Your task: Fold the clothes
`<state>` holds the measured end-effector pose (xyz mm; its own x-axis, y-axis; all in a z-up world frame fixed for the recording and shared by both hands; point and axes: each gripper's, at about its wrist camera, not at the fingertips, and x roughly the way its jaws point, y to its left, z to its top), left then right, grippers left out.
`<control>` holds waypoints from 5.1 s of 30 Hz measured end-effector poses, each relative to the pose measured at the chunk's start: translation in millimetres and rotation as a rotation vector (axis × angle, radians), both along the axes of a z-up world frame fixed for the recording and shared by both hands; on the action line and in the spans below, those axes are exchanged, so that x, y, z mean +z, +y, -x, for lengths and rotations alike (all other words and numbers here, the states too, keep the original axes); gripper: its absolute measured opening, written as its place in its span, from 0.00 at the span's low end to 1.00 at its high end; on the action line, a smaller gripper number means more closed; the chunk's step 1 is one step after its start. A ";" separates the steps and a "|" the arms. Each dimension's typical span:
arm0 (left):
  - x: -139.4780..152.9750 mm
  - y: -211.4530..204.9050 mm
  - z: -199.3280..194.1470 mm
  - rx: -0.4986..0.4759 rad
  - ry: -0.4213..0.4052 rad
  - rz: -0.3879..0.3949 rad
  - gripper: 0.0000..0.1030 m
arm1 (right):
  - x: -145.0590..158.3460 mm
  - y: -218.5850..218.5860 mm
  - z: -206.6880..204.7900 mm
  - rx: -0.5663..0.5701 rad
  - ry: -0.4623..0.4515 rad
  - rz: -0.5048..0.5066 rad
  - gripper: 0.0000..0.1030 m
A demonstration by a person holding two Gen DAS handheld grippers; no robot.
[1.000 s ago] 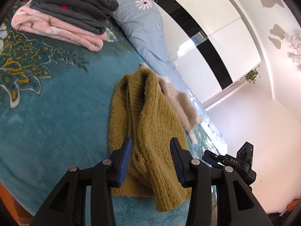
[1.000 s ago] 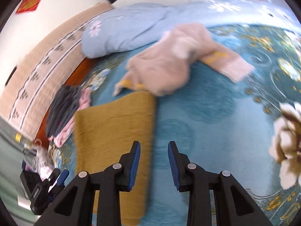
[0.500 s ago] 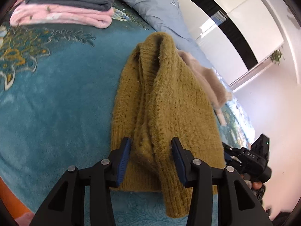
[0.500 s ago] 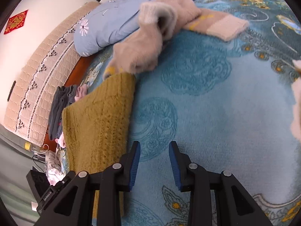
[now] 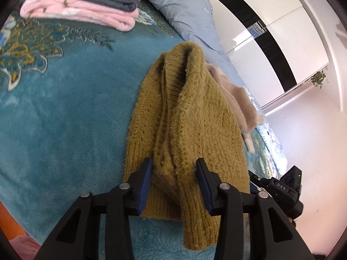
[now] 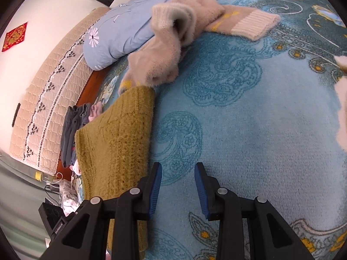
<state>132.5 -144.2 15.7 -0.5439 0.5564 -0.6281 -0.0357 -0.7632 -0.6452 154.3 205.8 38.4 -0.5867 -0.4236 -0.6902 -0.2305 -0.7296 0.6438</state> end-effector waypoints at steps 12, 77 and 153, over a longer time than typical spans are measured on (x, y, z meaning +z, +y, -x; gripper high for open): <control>39.5 3.9 7.4 0.036 0.120 0.066 0.20 | -0.4 6.0 -2.8 0.001 -0.003 0.030 0.34; -22.8 -36.4 28.4 0.002 0.061 -0.185 0.24 | 8.7 -96.2 -18.9 0.135 0.010 0.141 0.27; 61.3 27.0 120.3 -0.182 0.129 0.003 0.58 | 42.8 26.3 -12.4 0.047 0.186 0.073 0.31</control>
<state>12.2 -117.2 77.0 -0.5106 0.6510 -0.5617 -0.2549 -0.7385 -0.6242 166.7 232.1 81.1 -0.6794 -0.4986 -0.5384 -0.0694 -0.6867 0.7236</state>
